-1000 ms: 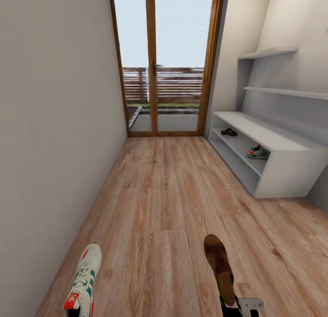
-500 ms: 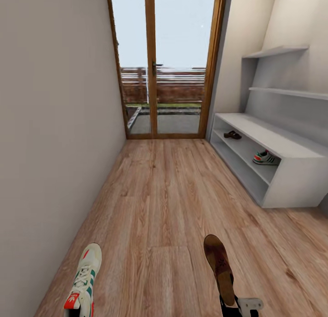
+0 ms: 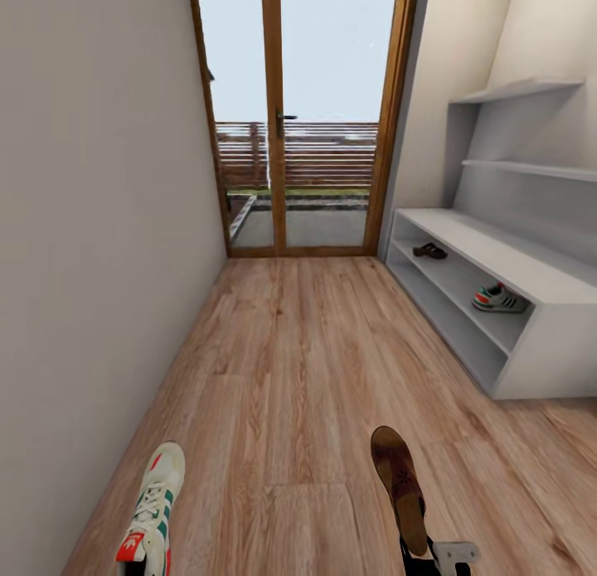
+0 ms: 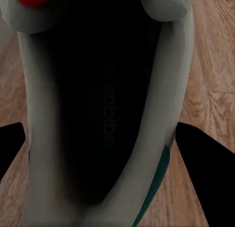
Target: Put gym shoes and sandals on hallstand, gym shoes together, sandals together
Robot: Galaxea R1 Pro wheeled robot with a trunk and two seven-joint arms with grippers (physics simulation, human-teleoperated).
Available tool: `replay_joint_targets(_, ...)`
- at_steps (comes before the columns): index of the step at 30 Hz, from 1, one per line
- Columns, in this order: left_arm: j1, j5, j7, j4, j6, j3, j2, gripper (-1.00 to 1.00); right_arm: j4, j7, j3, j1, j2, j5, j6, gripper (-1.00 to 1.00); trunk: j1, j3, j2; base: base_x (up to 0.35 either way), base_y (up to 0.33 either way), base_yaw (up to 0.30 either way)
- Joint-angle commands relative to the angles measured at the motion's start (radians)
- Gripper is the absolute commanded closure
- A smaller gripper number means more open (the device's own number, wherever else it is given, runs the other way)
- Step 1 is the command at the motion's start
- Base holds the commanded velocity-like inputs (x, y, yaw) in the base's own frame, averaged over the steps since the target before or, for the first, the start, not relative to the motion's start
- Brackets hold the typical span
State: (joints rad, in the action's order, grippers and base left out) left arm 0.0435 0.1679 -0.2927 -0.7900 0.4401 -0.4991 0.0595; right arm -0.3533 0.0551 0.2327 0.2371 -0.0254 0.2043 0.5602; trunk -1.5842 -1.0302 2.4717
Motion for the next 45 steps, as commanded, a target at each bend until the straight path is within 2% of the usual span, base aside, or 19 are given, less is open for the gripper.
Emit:
replay_joint_targets(1, -0.001, 0.010, -0.005, -0.002, 0.003, -0.006, 0.002, 1.00, 0.000, 0.006, 0.008, 0.001, 0.000, 0.003, 0.003, 1.00, 0.000, -0.001, 0.000, 0.339, 0.000, 0.000)
replay_joint_targets(45, -0.001, 0.010, -0.005, -0.002, 0.008, -0.004, 0.003, 1.00, 0.000, 0.006, 0.008, 0.001, 0.000, 0.003, 0.003, 1.00, 0.000, -0.001, 0.000, 0.339, 0.000, 0.000)
